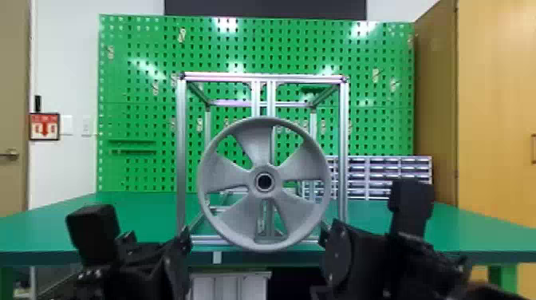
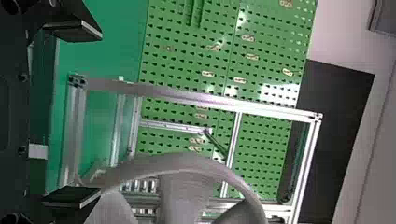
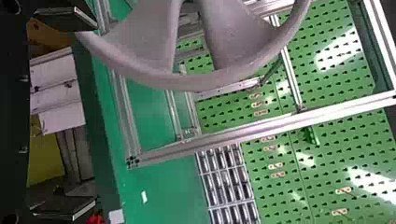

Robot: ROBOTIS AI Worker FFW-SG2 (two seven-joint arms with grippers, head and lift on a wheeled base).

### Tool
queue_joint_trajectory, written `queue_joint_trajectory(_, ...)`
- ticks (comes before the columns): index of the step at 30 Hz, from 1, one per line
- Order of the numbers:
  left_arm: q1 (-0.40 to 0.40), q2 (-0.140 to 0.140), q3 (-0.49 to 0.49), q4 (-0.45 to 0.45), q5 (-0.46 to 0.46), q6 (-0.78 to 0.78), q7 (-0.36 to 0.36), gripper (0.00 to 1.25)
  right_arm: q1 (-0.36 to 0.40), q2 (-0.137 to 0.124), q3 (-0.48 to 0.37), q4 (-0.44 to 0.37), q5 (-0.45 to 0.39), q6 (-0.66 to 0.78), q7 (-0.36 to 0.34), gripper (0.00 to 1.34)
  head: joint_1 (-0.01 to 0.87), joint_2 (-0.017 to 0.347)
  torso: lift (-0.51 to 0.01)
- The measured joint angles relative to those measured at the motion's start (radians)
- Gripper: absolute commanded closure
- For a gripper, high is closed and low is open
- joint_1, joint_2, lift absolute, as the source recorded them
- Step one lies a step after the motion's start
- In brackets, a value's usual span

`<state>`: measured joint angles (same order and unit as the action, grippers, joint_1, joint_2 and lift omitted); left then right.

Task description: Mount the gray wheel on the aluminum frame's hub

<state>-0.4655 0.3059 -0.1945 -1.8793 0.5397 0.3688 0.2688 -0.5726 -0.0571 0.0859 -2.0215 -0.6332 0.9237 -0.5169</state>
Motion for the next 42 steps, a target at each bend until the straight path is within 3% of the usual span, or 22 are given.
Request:
queue_joint_trajectory(11, 0.151, 0.030, 0.063, -0.073, -0.044, 0.005, 0.000, 0.12, 0.147, -0.027, -0.021, -0.071, 0.018, -0.019, 0.012, 0.00, -0.005, 0.006, -0.499)
queue_joint_trajectory(18, 0.227, 0.029, 0.095, -0.093, -0.079, 0.004, -0.008, 0.12, 0.241, -0.033, -0.051, -0.083, 0.026, -0.049, 0.082, 0.00, -0.005, 0.006, -0.499)
queue_joint_trajectory(28, 0.312, 0.001, 0.123, -0.103, -0.173, -0.014, -0.034, 0.12, 0.360, -0.038, -0.051, -0.103, 0.161, -0.136, 0.155, 0.00, -0.005, 0.006, -0.499)
queue_joint_trajectory(36, 0.348, -0.021, 0.147, -0.103, -0.229, -0.022, -0.049, 0.12, 0.422, -0.030, -0.065, -0.103, 0.255, -0.178, 0.165, 0.00, -0.005, 0.006, -0.499)
queue_joint_trajectory(39, 0.353, -0.023, 0.169, -0.108, -0.248, -0.023, -0.062, 0.12, 0.435, -0.029, -0.082, -0.103, 0.288, -0.185, 0.187, 0.00, -0.005, 0.006, -0.499)
queue_joint_trajectory(42, 0.354, -0.008, 0.181, -0.117, -0.273, -0.023, -0.069, 0.12, 0.445, -0.045, -0.092, -0.107, 0.330, -0.185, 0.218, 0.00, -0.005, 0.006, -0.499)
